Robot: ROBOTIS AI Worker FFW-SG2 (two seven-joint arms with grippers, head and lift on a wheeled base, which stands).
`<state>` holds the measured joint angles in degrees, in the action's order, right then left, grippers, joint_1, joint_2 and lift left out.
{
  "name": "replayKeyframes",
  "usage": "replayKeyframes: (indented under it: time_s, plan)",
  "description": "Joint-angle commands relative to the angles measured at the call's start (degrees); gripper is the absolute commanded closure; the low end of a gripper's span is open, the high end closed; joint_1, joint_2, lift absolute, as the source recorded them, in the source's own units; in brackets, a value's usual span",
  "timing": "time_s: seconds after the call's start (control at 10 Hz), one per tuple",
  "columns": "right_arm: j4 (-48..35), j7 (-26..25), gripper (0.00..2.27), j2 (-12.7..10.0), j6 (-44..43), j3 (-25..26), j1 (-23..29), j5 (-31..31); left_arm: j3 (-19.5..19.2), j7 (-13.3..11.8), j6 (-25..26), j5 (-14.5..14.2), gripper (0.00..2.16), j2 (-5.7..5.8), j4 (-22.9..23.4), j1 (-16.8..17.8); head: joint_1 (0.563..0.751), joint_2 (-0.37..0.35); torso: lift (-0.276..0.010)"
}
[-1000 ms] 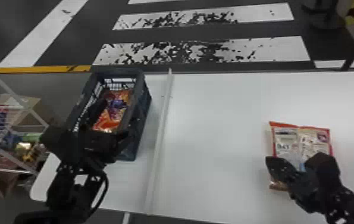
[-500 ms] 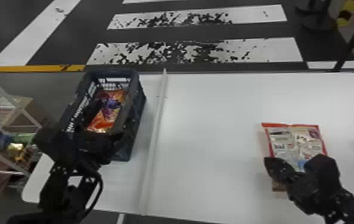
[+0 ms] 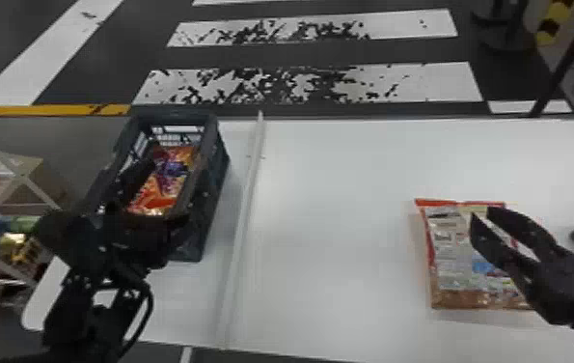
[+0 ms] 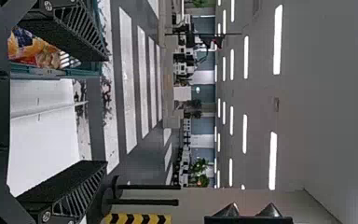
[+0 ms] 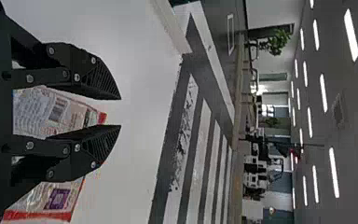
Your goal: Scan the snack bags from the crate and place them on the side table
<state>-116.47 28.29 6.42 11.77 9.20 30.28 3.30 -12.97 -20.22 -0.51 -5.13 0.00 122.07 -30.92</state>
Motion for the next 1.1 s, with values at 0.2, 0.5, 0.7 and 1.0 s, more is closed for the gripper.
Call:
replayKeyframes:
  time_s: [0.2, 0.5, 0.7, 1.0]
  plan:
    - [1.68, -0.43, 0.05, -1.50, 6.30, 14.27, -0.39, 5.84, 1.19, 1.67, -0.41, 0.12, 0.09, -0.15, 1.33, -0.28, 0.695, -0.044, -0.094]
    - [9.42, -0.26, 0.05, 0.79, 7.35, 17.17, -3.21, 4.08, 3.30, 2.91, 0.30, 1.62, 0.09, -0.15, 1.24, -0.28, 0.695, -0.170, -0.094]
    - [16.01, -0.87, 0.06, 4.74, 6.83, 15.50, -6.28, 1.53, 3.48, 2.55, 0.30, 1.62, 0.09, -0.15, 0.10, -0.28, 0.695, -0.223, -0.094]
    - [23.48, -1.66, 0.09, 8.43, 6.65, 13.30, -10.68, -2.34, 3.48, 2.20, 0.30, 1.62, 0.09, -0.15, -1.66, -0.37, 0.695, -0.251, -0.094]
